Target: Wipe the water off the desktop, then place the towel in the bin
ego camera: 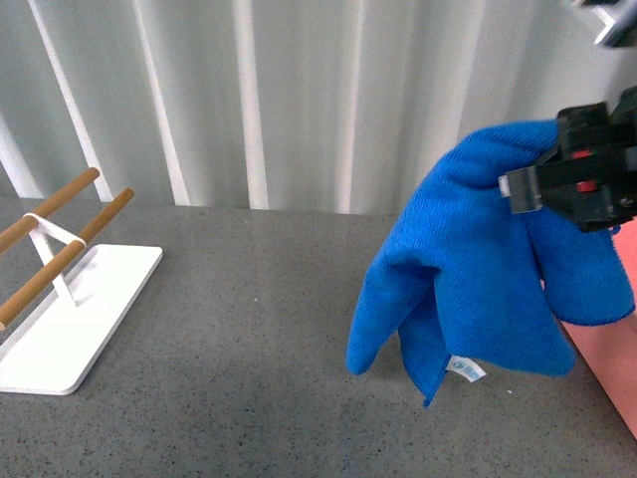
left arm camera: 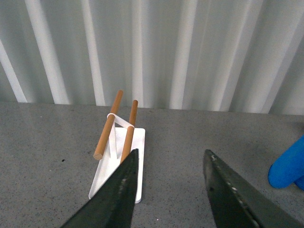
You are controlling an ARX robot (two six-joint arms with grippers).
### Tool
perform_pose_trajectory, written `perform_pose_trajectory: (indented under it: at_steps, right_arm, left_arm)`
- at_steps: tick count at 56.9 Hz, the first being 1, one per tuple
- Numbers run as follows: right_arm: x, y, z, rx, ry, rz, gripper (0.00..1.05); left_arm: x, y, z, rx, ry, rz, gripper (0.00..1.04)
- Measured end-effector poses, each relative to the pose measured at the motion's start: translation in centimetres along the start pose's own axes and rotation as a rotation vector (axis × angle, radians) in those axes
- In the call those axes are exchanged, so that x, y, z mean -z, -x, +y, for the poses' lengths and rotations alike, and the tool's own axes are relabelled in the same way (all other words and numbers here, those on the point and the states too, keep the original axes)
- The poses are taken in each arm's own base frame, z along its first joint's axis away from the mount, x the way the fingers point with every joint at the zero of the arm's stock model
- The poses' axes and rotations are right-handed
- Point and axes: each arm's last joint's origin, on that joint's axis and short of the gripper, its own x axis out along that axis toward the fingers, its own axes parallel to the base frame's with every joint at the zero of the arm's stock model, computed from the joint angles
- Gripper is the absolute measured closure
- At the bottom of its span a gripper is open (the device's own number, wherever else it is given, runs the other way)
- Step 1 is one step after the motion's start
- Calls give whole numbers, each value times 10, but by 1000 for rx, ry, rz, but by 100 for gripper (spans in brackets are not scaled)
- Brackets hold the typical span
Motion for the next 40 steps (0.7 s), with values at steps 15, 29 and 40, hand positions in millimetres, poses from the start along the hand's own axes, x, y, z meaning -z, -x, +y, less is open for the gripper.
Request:
perform_pose_trajectory:
  at_steps: [15, 29, 40]
  right_arm:
    - [1, -73, 14, 45, -183, 238, 101]
    - [64, -119, 34, 48, -256, 400, 101]
    - [102, -123, 24, 90, -298, 473, 101]
  left_arm:
    - [0, 0, 0, 0, 0, 0, 6]
    - [0, 0, 0, 0, 0, 0, 7]
    - [0, 0, 0, 0, 0, 0, 7]
